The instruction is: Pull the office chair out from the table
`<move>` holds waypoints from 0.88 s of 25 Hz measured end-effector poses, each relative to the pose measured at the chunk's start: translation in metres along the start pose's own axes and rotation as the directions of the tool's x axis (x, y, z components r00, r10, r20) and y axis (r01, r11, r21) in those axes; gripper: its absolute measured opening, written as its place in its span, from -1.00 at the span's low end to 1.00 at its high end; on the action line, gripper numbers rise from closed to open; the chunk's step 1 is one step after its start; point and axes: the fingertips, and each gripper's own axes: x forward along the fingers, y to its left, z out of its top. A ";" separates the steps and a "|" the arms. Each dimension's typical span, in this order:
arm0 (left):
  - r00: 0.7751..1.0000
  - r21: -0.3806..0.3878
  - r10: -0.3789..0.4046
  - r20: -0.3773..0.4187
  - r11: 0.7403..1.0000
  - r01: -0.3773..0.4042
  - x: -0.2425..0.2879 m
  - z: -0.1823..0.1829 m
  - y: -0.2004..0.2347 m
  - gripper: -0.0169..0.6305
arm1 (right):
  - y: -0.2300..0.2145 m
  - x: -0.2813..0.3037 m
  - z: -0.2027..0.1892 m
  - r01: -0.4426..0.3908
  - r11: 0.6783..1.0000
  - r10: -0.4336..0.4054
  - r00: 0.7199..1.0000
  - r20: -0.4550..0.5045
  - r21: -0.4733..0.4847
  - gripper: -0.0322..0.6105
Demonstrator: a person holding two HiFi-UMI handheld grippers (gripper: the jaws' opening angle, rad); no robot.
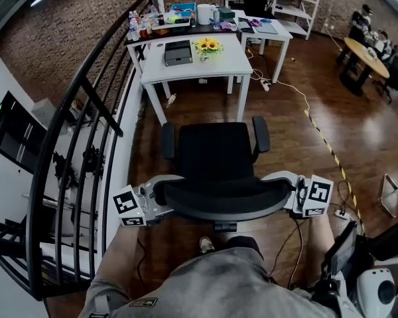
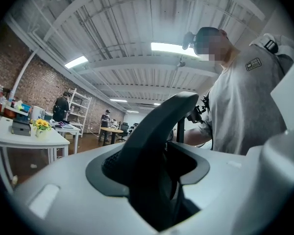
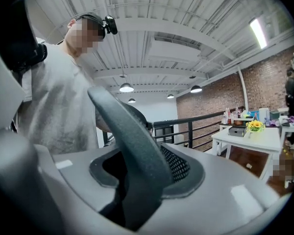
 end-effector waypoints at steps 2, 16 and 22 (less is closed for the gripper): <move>0.999 0.023 0.049 0.000 0.999 -0.049 -0.003 0.000 0.001 -0.16 | -0.004 -0.005 0.004 0.051 0.999 -0.051 0.998 0.029 -0.009 -0.24; 0.878 0.111 0.469 0.100 0.871 -0.478 -0.041 0.011 -0.004 0.63 | 0.029 -0.054 -0.006 0.235 0.972 -0.233 0.970 0.076 -0.014 0.02; 0.835 0.100 0.538 0.110 0.830 -0.548 -0.043 0.002 -0.034 0.61 | 0.055 -0.080 -0.011 0.281 0.960 -0.278 0.955 0.105 -0.015 0.02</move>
